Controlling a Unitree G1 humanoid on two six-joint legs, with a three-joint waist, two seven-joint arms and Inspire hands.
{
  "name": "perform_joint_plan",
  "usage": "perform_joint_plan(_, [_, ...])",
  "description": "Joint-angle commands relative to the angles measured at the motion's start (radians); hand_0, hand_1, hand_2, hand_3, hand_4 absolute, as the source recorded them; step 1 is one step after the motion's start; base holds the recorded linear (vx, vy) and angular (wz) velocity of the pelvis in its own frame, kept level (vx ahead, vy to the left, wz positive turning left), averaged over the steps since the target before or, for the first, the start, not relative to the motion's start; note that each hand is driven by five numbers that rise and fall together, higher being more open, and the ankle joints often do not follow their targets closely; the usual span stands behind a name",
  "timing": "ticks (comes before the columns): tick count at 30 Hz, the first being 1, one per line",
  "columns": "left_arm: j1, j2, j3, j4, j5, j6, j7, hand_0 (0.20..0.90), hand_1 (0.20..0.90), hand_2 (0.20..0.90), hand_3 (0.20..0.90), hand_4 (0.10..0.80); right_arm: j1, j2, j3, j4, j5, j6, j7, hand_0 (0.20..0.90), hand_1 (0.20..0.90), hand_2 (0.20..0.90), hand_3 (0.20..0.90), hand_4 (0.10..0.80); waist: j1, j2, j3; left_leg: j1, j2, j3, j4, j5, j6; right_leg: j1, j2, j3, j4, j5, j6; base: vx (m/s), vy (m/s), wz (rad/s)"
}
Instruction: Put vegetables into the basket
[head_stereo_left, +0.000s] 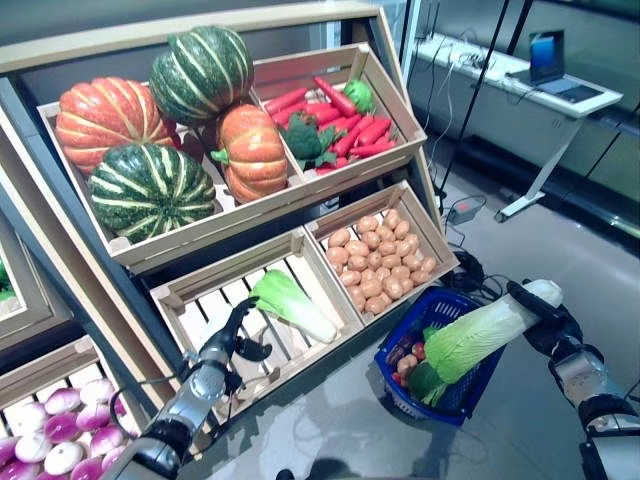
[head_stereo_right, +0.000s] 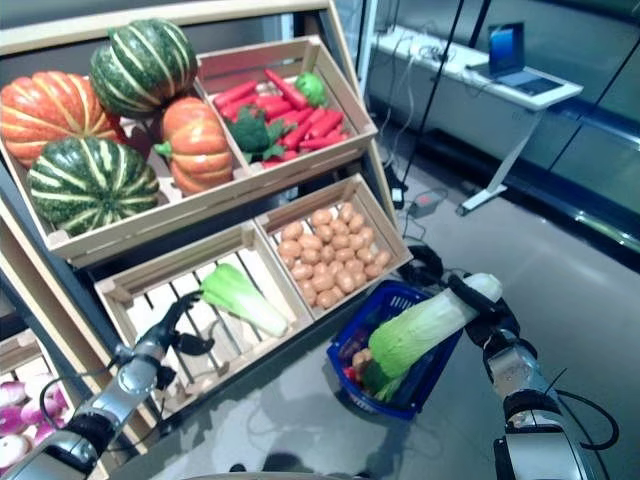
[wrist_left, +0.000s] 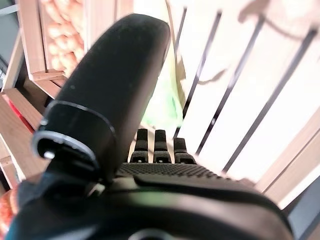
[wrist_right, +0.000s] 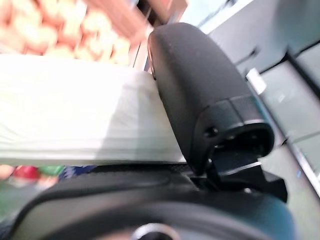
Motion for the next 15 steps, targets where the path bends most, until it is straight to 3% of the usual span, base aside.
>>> perform_joint_plan(1, [-0.321,0.059,-0.033,0.042,0.044,-0.117,0.175,0.9,0.9,0.9,0.9,0.8,-0.271,-0.083,0.016,0.035,-0.043,-0.124,-0.105,0.3,0.3,0.3,0.3,0.4,0.029,0.012,0.107,-0.025,0.013,-0.062,0.059,-0.069,-0.029,-0.063,-0.023,-0.024,0.141,-0.061,-0.058,-0.247,0.005,-0.03])
perform_joint_plan(4, [-0.466,0.089,-0.095,0.06,0.081,-0.162,0.292,0.9,0.9,0.9,0.9,0.8,-0.44,-0.107,0.1,0.066,-0.071,-0.177,-0.178,0.3,0.3,0.3,0.3,0.4,0.025,0.045,0.223,-0.161,-0.003,-0.092,0.129,-0.056,-0.036,-0.2,-0.036,-0.022,0.232,-0.07,-0.076,-0.384,0.034,0.0])
perform_joint_plan(5, [-0.478,0.09,-0.097,0.064,0.088,-0.165,0.3,0.9,0.9,0.9,0.9,0.8,-0.456,-0.108,0.106,0.07,-0.073,-0.182,-0.181,0.3,0.3,0.3,0.3,0.4,0.024,0.047,0.229,-0.178,-0.004,-0.094,0.142,-0.059,-0.035,-0.219,-0.04,-0.021,0.248,-0.074,-0.078,-0.338,0.042,0.0])
perform_joint_plan(7, [-0.544,0.107,-0.123,0.045,0.103,-0.168,0.354,0.9,0.9,0.9,0.9,0.8,-0.541,-0.11,0.154,0.072,-0.097,-0.227,-0.214,0.3,0.3,0.3,0.3,0.4,0.023,0.062,0.284,-0.308,-0.021,-0.103,0.258,-0.074,-0.039,-0.361,-0.07,-0.01,0.396,-0.103,-0.084,-0.251,0.07,-0.02])
perform_joint_plan(15, [-0.661,0.149,-0.161,-0.034,0.159,-0.133,0.462,0.9,0.9,0.9,0.9,0.8,-0.7,-0.108,0.226,0.081,-0.146,-0.296,-0.309,0.3,0.3,0.3,0.3,0.4,0.035,0.094,0.356,-0.523,-0.038,-0.097,0.486,-0.145,-0.025,-0.602,-0.14,0.027,0.689,-0.198,-0.099,-0.123,0.052,0.11])
